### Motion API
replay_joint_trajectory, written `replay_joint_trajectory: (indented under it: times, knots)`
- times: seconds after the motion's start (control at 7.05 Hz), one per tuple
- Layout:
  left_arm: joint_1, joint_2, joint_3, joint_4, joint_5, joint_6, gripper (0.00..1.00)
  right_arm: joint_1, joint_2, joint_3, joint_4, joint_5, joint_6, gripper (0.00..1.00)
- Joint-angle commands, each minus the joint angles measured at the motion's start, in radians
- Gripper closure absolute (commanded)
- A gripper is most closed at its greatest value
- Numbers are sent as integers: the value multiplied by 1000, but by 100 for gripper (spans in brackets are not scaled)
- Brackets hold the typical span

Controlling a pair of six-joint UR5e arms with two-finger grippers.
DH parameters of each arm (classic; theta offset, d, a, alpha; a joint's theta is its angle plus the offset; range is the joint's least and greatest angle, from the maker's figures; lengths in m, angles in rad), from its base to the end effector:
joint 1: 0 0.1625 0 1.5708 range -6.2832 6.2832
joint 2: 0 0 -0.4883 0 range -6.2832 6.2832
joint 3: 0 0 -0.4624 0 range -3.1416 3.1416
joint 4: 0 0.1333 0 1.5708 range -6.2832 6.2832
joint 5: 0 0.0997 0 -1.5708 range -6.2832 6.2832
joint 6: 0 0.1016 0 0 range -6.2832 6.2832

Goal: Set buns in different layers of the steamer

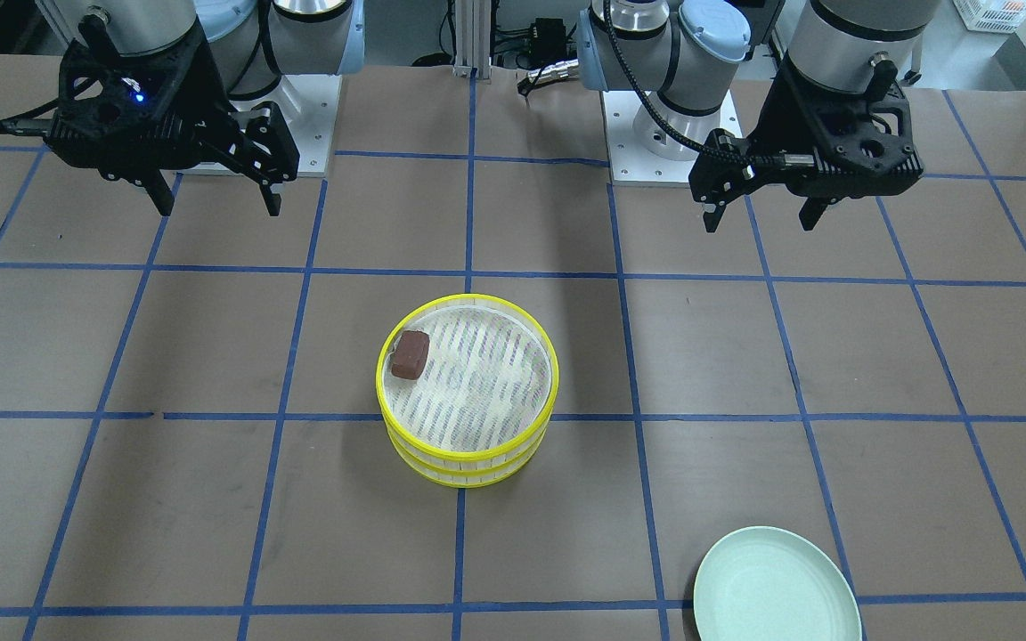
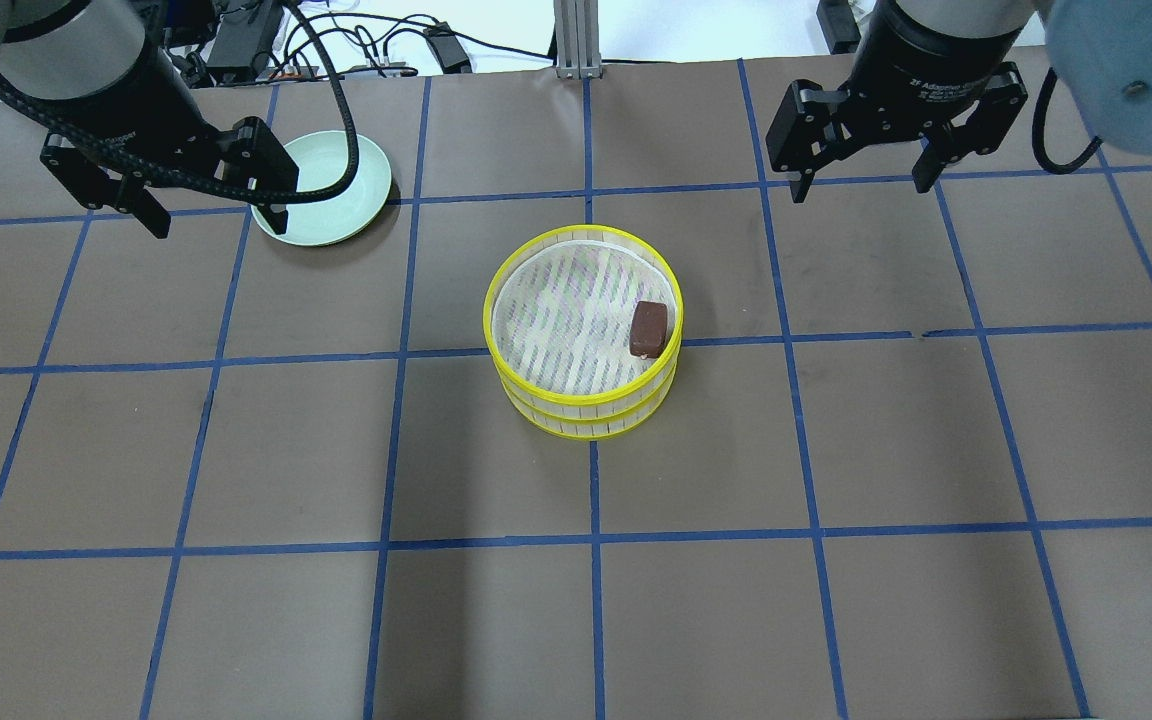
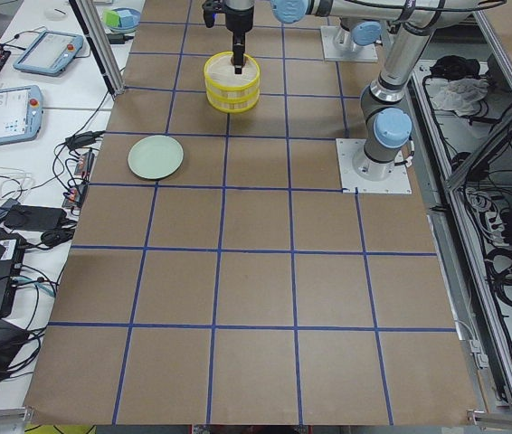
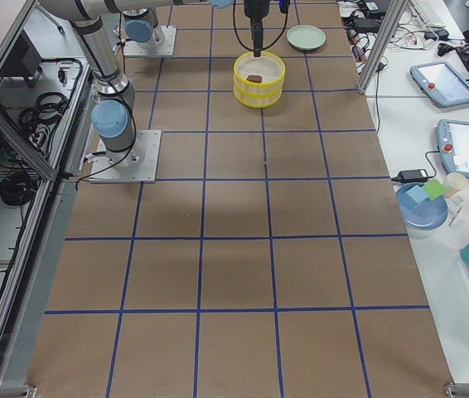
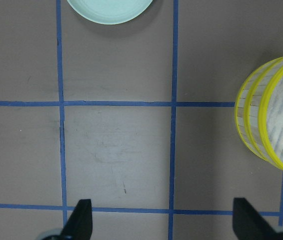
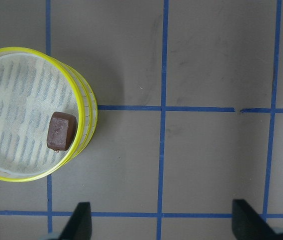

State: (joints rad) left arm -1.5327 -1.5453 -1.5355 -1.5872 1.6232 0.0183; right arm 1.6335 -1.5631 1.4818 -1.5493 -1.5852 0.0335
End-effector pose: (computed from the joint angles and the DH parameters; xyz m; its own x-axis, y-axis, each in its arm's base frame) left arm -0.1068 -0.5577 0.5818 -0.9983 -0.0221 -0.0531 -0.0198 0.9989 -0.0434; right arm 0.1673 -0.5608 0.5929 -0.9995 -0.0284 0.0124 -0.0291 0.9978 -0.0602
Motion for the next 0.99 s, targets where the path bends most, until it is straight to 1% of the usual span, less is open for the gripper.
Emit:
replay_joint_trajectory:
  times: [0.0,0.28,0.85]
  knots:
    - [5,4,0,-4,4,0,0,-1,0,0,0,1,-1,0]
    - [-1,-1,-2,1,-12,2,0,-1,0,0,0,-1,-3,0]
    - [-6,-1,-2,3,-11,40,0,-1,0,0,0,-6,-4,0]
